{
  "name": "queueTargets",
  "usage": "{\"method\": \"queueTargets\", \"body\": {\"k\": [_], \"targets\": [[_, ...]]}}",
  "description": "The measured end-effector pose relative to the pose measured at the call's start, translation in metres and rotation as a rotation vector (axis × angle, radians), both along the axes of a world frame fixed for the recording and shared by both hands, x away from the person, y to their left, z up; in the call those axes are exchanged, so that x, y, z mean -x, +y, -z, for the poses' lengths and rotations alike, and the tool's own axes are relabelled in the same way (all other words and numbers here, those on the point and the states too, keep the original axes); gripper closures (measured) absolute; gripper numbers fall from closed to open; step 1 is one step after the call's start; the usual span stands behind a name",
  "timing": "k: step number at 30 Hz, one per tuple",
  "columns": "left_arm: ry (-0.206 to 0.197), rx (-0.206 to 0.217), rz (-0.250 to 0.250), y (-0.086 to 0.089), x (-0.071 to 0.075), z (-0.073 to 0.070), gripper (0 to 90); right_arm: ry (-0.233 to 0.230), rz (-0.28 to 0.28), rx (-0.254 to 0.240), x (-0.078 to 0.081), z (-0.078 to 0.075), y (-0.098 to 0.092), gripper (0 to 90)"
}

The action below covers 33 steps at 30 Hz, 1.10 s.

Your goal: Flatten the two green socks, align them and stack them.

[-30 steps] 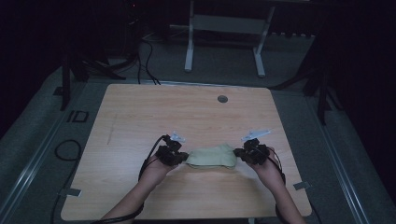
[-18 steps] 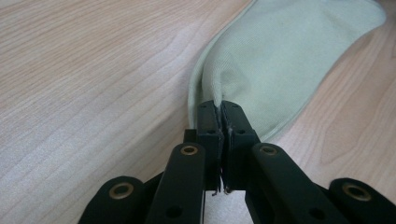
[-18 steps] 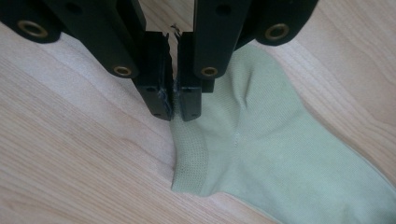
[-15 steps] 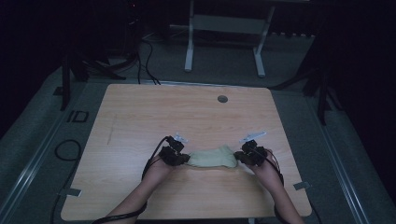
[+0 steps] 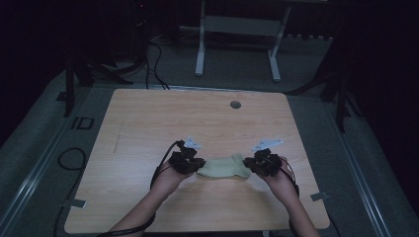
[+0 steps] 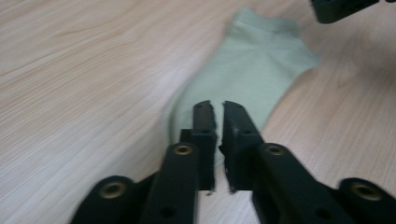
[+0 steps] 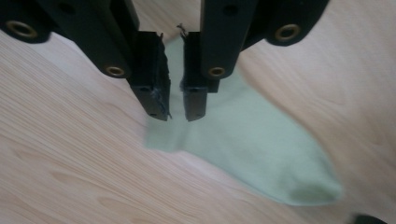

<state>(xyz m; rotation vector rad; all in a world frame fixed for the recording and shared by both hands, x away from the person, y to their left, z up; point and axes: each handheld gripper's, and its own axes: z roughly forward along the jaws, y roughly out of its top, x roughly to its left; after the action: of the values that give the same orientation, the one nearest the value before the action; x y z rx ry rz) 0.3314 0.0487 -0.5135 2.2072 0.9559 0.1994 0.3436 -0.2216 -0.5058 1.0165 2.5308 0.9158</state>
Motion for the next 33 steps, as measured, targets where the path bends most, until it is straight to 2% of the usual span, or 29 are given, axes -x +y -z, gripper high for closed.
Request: {"method": "queueTargets", "body": {"k": [4,7,10,12,17,20,26,33], "targets": [[0.001,-0.015,0.011,-0.010,-0.004,0.016,89.2,0.011,-0.007,0.027,-0.003,0.011,0.009,76.6],[0.017,-0.020,0.006,-0.011,-0.006,0.027,89.1,0.035,0.006,0.040,-0.006,0.022,0.009,72.8],[0.022,-0.055,0.020,-0.012,-0.005,0.036,88.8,0.051,0.003,0.055,-0.004,0.031,0.008,69.9],[0.027,-0.047,0.017,-0.010,-0.004,0.041,87.8,0.049,0.000,0.080,-0.002,0.037,0.007,66.2],[0.018,-0.038,0.014,-0.007,-0.003,0.042,88.0,0.042,-0.003,0.057,-0.001,0.041,0.003,65.6],[0.011,-0.045,0.001,-0.003,-0.008,0.042,88.0,0.059,-0.004,0.045,-0.005,0.041,0.004,65.2],[0.021,-0.042,-0.016,0.004,-0.017,0.041,87.9,0.070,-0.014,0.060,-0.018,0.039,0.014,64.8],[0.025,-0.031,-0.023,0.006,-0.016,0.042,87.8,0.075,-0.006,0.047,-0.022,0.040,0.017,64.2]]}}
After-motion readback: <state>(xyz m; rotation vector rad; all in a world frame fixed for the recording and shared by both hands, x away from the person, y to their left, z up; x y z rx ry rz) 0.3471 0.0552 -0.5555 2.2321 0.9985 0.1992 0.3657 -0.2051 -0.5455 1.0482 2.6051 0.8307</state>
